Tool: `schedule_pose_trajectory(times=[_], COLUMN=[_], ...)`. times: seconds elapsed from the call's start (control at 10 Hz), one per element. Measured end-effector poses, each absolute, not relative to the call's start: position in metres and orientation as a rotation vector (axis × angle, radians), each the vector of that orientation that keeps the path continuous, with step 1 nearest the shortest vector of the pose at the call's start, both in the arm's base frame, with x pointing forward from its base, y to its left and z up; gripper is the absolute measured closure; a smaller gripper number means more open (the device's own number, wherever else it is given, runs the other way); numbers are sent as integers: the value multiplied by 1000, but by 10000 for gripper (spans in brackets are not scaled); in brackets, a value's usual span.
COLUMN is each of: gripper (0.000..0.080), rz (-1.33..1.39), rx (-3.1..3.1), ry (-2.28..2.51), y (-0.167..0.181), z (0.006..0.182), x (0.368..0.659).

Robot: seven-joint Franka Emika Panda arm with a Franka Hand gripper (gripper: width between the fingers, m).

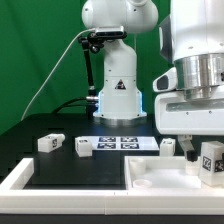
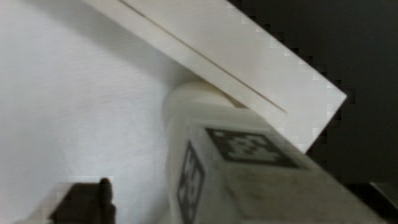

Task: Assemble one leg

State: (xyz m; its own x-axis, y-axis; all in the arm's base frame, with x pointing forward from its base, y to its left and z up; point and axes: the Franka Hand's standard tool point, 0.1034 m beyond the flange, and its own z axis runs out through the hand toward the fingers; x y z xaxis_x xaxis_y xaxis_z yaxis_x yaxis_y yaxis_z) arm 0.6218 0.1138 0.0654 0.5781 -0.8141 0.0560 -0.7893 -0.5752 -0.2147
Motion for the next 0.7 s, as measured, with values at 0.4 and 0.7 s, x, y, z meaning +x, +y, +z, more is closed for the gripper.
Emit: schedule_pose_trajectory(times=[0.4,0.7], gripper=[151,151], rz=[-220,-180], rx=[-2961,-3108], ry=[686,190], y=[117,123], z=[66,72], x=[620,622])
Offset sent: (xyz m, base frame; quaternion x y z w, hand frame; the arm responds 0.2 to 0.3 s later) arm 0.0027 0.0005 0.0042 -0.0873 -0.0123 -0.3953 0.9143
